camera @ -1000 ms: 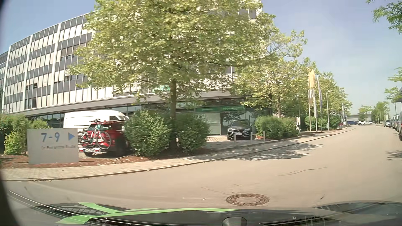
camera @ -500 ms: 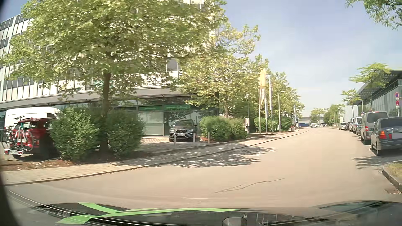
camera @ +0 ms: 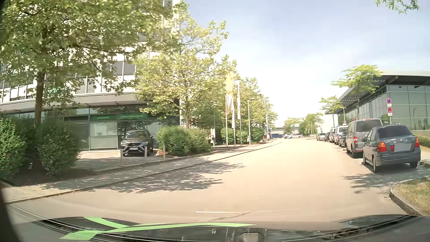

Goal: Follow the waypoints while adhering to traffic rules and regulations

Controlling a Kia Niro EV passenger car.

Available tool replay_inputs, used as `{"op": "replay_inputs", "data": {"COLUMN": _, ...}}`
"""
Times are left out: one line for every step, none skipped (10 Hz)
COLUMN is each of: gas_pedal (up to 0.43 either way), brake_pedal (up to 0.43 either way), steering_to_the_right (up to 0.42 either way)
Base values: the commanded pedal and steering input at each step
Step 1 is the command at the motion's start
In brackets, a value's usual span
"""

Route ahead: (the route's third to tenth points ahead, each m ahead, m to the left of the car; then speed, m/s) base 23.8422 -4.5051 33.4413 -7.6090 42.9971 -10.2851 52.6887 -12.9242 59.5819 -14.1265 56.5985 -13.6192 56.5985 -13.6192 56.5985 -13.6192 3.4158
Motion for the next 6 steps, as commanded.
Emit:
{"op": "replay_inputs", "data": {"gas_pedal": 0.067, "brake_pedal": 0.0, "steering_to_the_right": 0.334}}
{"op": "replay_inputs", "data": {"gas_pedal": 0.067, "brake_pedal": 0.0, "steering_to_the_right": 0.31}}
{"op": "replay_inputs", "data": {"gas_pedal": 0.067, "brake_pedal": 0.0, "steering_to_the_right": 0.279}}
{"op": "replay_inputs", "data": {"gas_pedal": 0.079, "brake_pedal": 0.0, "steering_to_the_right": 0.26}}
{"op": "replay_inputs", "data": {"gas_pedal": 0.098, "brake_pedal": 0.0, "steering_to_the_right": 0.244}}
{"op": "replay_inputs", "data": {"gas_pedal": 0.098, "brake_pedal": 0.0, "steering_to_the_right": 0.226}}
